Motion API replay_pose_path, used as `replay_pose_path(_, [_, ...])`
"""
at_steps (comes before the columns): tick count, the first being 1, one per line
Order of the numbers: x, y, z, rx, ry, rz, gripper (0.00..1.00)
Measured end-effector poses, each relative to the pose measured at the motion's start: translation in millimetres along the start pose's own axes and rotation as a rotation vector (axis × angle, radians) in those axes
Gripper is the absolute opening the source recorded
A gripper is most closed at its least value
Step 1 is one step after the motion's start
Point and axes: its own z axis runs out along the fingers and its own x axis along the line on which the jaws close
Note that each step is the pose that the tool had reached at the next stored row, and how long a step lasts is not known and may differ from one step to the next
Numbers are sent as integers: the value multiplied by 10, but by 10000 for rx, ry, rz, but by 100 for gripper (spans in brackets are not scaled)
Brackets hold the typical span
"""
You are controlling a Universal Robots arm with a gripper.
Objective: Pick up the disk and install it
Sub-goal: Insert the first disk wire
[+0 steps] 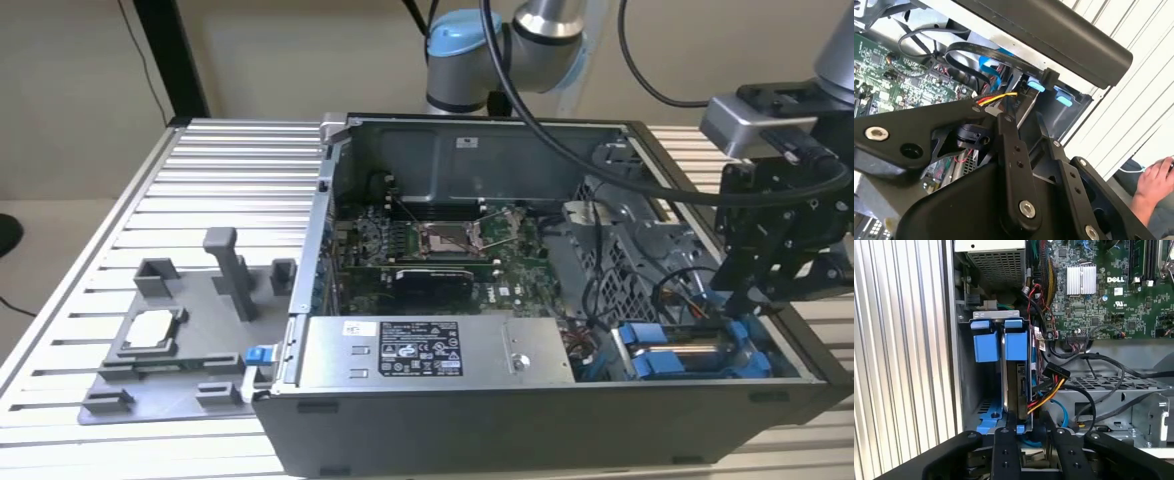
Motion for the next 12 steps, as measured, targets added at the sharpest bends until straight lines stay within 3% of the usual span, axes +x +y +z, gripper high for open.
replay_pose_path(12, [1,-2,-4,-2,-4,0,100])
